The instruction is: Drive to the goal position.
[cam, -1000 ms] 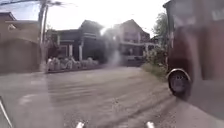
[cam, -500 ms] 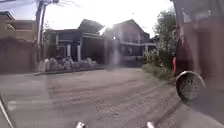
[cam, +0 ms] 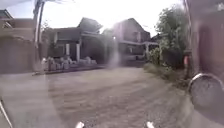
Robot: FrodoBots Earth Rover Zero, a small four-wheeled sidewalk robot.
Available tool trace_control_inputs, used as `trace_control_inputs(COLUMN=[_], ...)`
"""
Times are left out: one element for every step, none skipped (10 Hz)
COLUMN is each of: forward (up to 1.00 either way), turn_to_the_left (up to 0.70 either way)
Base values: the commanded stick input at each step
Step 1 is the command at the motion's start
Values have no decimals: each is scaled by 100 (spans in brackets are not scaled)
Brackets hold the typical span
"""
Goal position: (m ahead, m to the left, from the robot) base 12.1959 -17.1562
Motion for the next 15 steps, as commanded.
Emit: trace_control_inputs(forward=[70, 70, 70, 70, 70, 70, 70, 70, 70, 70, 70, 70, 70, 70, 70], turn_to_the_left=[-1, -21, -28, -28, -28, -28, -28, -9, 0, 0, 0, 0, 0, 0, 0])
